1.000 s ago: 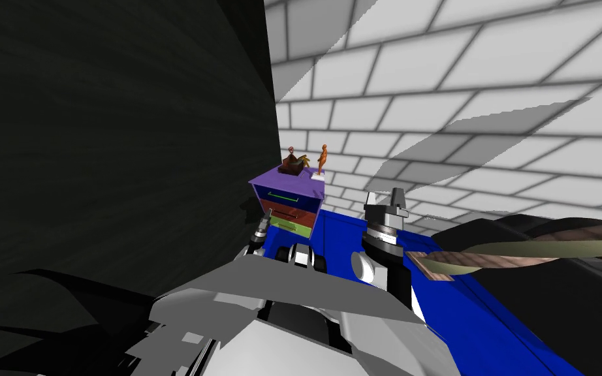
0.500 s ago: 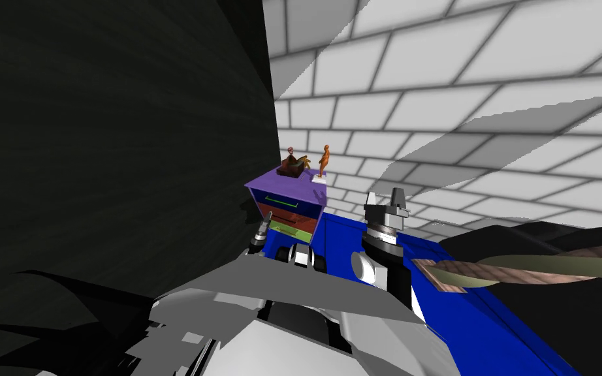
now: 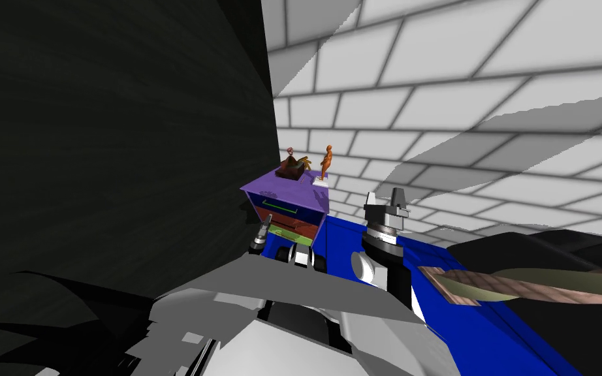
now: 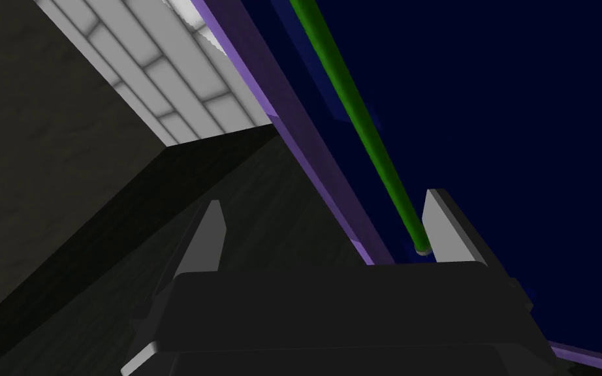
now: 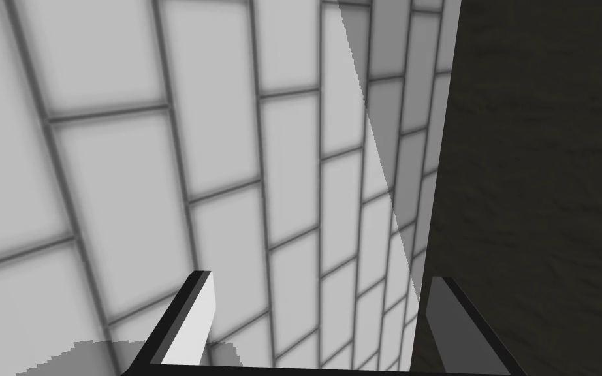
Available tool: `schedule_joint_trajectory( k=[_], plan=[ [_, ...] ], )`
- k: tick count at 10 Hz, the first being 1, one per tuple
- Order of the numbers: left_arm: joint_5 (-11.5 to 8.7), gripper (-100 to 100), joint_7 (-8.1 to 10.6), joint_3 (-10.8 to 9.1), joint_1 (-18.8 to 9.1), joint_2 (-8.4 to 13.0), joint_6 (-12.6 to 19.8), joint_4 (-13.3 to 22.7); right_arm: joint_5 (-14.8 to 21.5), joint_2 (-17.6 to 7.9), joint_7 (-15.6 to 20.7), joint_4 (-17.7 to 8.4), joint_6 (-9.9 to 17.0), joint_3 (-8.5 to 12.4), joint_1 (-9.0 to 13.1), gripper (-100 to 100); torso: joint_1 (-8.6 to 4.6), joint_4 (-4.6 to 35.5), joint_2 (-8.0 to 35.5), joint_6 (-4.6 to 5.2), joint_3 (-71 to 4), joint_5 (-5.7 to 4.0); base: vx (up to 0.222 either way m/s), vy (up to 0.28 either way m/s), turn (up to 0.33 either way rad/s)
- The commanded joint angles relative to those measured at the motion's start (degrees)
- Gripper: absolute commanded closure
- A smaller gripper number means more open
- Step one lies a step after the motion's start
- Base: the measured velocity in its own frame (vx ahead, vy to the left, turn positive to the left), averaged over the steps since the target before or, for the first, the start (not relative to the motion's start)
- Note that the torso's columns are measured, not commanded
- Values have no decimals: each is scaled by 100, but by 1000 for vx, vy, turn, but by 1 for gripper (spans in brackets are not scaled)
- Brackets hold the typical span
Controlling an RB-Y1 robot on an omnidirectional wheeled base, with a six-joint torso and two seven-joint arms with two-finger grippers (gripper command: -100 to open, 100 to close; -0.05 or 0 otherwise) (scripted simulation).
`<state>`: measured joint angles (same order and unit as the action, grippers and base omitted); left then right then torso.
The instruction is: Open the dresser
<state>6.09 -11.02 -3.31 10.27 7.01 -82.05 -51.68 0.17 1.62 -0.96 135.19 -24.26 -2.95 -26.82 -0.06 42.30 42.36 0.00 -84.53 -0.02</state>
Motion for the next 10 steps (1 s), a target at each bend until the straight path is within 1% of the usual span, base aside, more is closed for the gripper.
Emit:
schedule_joint_trajectory(
  k=[1,4,6,10],
  plan=[
    [30,-100,15,-21,-70,14,-311,394,0,0,0,0,0,0,0,0,3,0,-2,-1,0,1,116,0,20],
    [60,-100,28,-45,-152,53,-644,808,0,0,0,0,0,0,-1,0,12,-3,-13,-1,-8,3,121,16,14],
    [75,-100,32,-57,-198,90,-846,1035,0,0,0,0,0,0,1,0,4,7,23,0,15,1,0,10,-28],
    [75,-100,32,-57,-198,90,-846,1035,0,0,0,0,0,0,1,0,8,-3,-13,0,-8,2,0,-1,2]
  ],
)
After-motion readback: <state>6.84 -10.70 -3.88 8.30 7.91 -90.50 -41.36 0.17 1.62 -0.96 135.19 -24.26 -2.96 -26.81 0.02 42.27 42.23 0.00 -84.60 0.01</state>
